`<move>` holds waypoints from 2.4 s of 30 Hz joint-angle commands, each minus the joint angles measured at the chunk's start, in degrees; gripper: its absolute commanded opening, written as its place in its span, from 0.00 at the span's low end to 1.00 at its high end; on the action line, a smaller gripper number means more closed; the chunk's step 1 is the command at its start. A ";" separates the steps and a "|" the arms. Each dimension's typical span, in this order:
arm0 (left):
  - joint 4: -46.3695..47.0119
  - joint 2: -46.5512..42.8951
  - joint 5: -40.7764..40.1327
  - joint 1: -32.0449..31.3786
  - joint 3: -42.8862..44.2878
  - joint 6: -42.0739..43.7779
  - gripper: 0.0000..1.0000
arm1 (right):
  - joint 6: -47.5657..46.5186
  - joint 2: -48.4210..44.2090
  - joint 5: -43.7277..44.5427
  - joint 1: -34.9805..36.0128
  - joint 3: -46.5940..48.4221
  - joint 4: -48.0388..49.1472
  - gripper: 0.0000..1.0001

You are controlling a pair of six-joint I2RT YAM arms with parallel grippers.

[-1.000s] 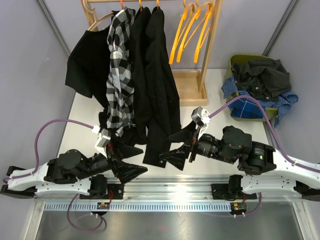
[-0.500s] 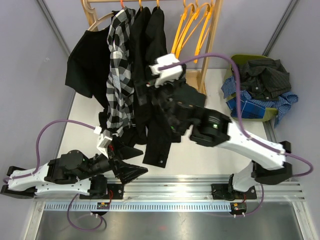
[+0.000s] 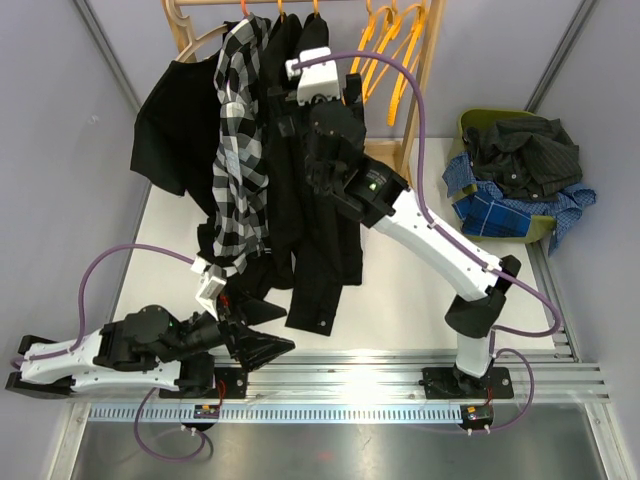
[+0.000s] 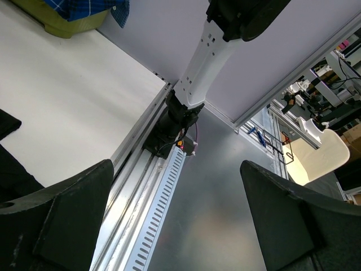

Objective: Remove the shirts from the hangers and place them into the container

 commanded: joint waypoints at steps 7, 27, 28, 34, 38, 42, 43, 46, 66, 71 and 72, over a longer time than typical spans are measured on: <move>3.25 -2.34 1.56 -0.32 -0.98 -1.35 0.99 | 12.82 4.20 -12.59 -7.61 8.87 -11.31 0.88; 4.39 -2.70 1.83 -0.32 -2.74 -2.14 0.99 | 14.34 5.43 -17.18 -9.55 8.07 -16.53 0.77; 4.65 -2.70 1.91 -0.32 -3.08 -2.23 0.99 | 14.42 5.61 -17.09 -9.55 8.60 -16.62 0.81; 5.89 -2.35 2.18 -0.32 -3.88 -2.58 0.99 | 15.47 5.26 -21.22 -9.55 10.36 -17.41 0.81; 5.80 -1.64 2.27 -0.32 -3.53 -2.32 0.99 | 19.23 1.06 -28.14 -9.55 5.47 -15.13 0.71; 5.97 -1.38 2.35 -0.32 -3.62 -2.32 0.99 | 20.57 -1.25 -28.35 -9.55 2.98 -11.25 0.65; 6.06 -1.38 2.36 -0.32 -3.70 -2.32 0.99 | 20.57 -0.98 -27.73 -9.55 3.67 -11.60 0.64; 6.24 -1.38 2.44 -0.32 -3.70 -2.32 0.99 | 19.08 2.00 -25.27 -9.55 7.54 -13.80 0.62; 5.18 -2.96 2.44 -0.32 -3.62 -2.67 0.99 | 23.21 8.16 -23.51 -12.10 15.46 -22.94 0.68; 5.18 -2.70 2.62 -0.32 -3.61 -2.76 0.99 | 23.12 7.81 -23.25 -12.36 15.20 -22.51 0.22; 5.27 -2.61 2.62 -0.32 -3.62 -2.85 0.99 | 23.03 7.55 -22.90 -12.45 15.02 -22.16 0.10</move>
